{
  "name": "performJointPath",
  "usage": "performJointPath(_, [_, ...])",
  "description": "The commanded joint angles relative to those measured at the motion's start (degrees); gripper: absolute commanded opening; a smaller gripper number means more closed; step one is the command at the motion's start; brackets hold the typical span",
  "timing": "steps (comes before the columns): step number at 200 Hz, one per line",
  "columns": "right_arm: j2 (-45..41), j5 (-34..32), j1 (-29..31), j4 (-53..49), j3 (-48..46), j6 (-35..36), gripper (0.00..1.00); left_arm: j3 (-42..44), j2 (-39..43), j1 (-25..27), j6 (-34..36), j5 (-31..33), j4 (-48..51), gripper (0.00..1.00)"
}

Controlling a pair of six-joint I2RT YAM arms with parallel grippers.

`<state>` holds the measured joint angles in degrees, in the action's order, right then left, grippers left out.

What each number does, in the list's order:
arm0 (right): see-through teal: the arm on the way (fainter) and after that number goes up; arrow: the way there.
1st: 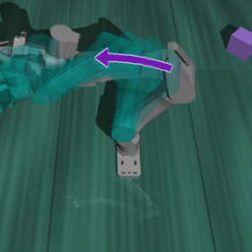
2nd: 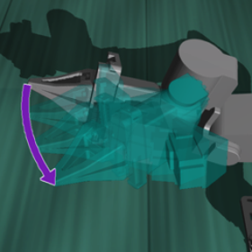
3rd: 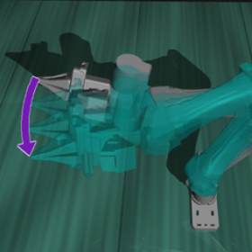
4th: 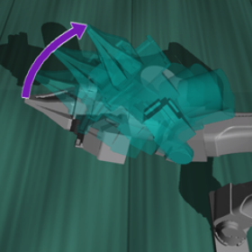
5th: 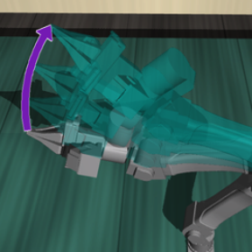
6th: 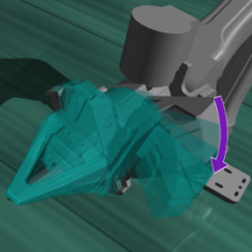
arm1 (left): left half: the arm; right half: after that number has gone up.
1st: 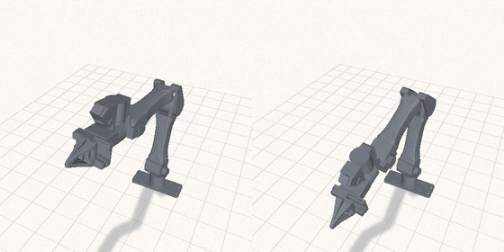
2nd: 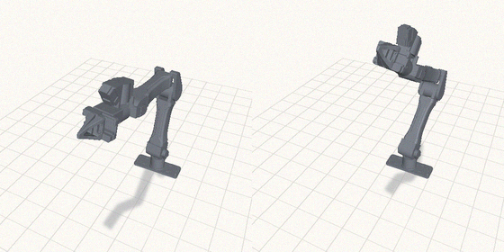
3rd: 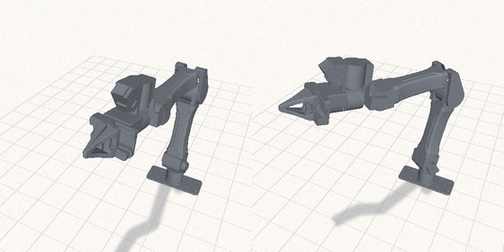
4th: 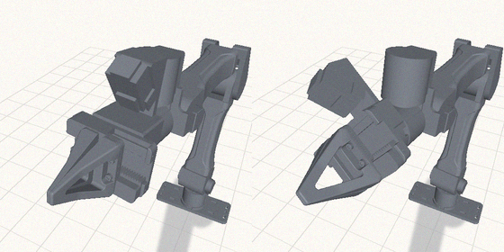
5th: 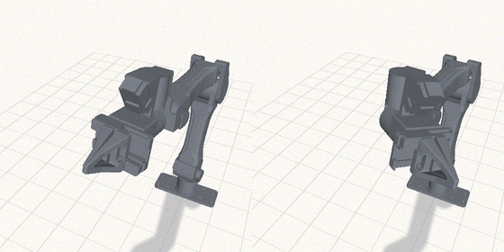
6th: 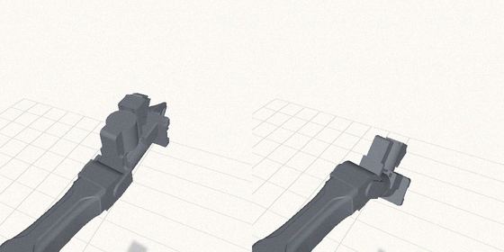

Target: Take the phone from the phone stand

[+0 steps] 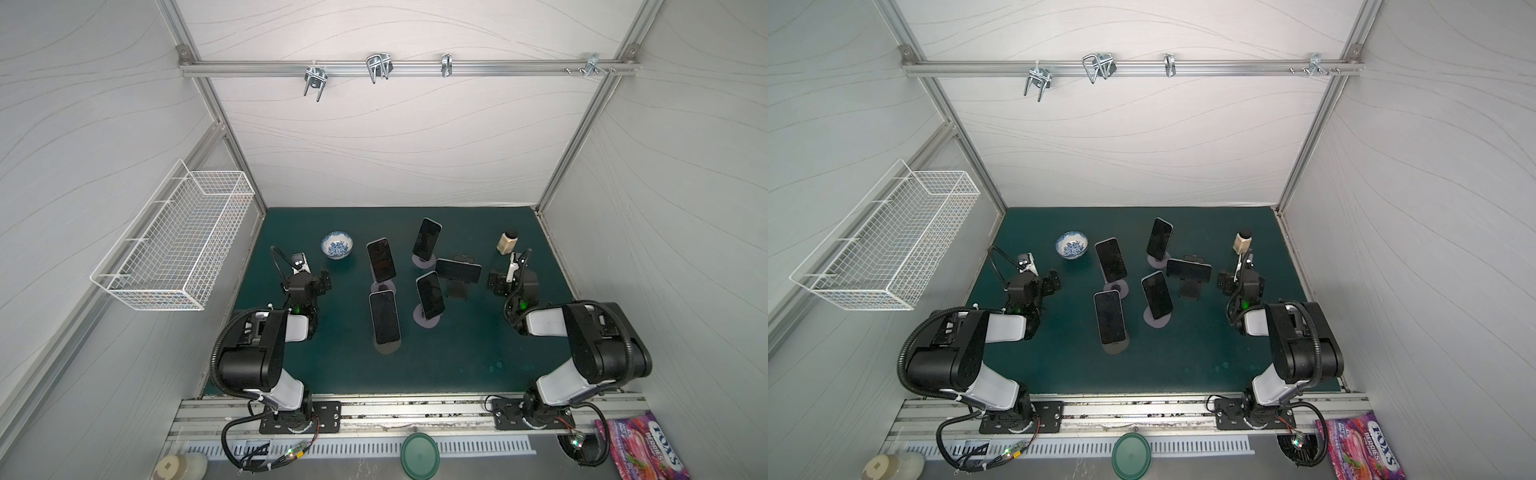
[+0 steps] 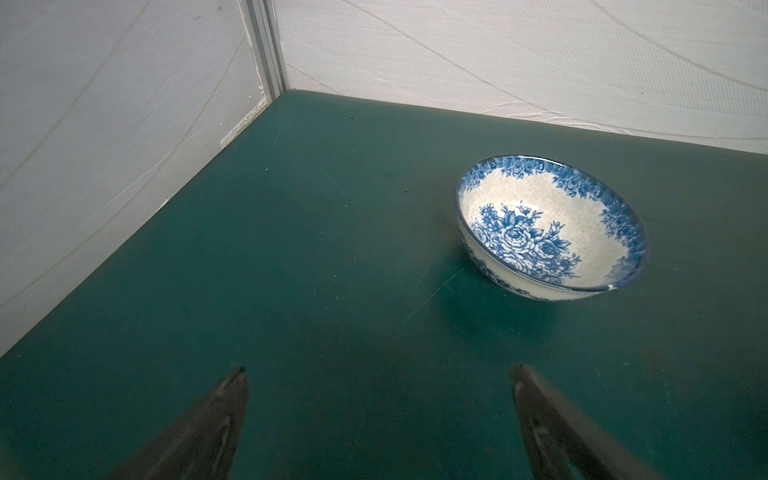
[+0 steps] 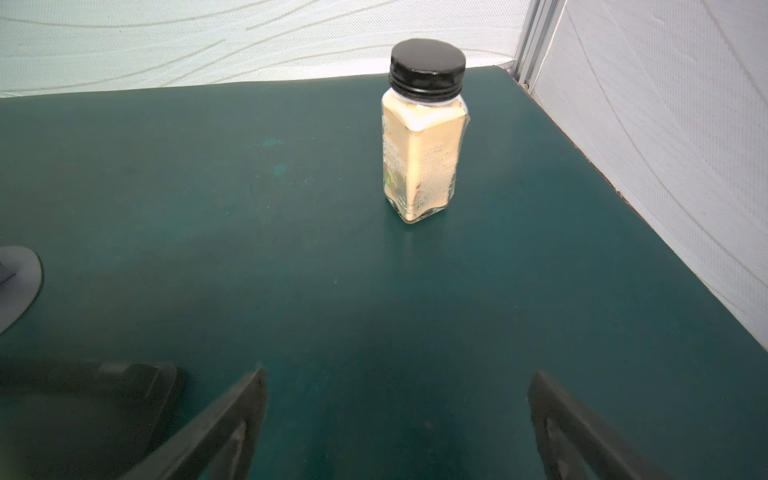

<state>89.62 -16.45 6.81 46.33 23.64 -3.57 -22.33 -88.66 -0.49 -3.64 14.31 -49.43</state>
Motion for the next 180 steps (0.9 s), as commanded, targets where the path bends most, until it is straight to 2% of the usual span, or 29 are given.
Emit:
performJointPath(1, [0.0,0.1,0.4,0.9,0.5,0.4,0.99,-1.1,-0.5,0.0,-0.1,-0.2,-0.6,0.99])
performJointPath(66, [-0.4,0.0,0.6,2.4,-0.5,0.9,0.99,-0.1,1.3,0.0,0.3,-1.3,-1.5,0.99])
performJointPath(101, [-4.2,2.2,0.5,5.9,-3.9,2.0,0.99,1.4,6.1,0.0,-1.1,2.4,0.4,0.99])
performJointPath(137, [-16.2,-2.2,0.5,-8.5,-2.4,-0.8,0.99,0.7,11.2,0.2,-1.6,4.5,5.9,0.99])
performJointPath(180, [-27.8,-2.9,0.5,-17.1,-3.2,-4.1,0.99,-2.3,16.7,0.2,-1.6,6.0,13.7,0.99])
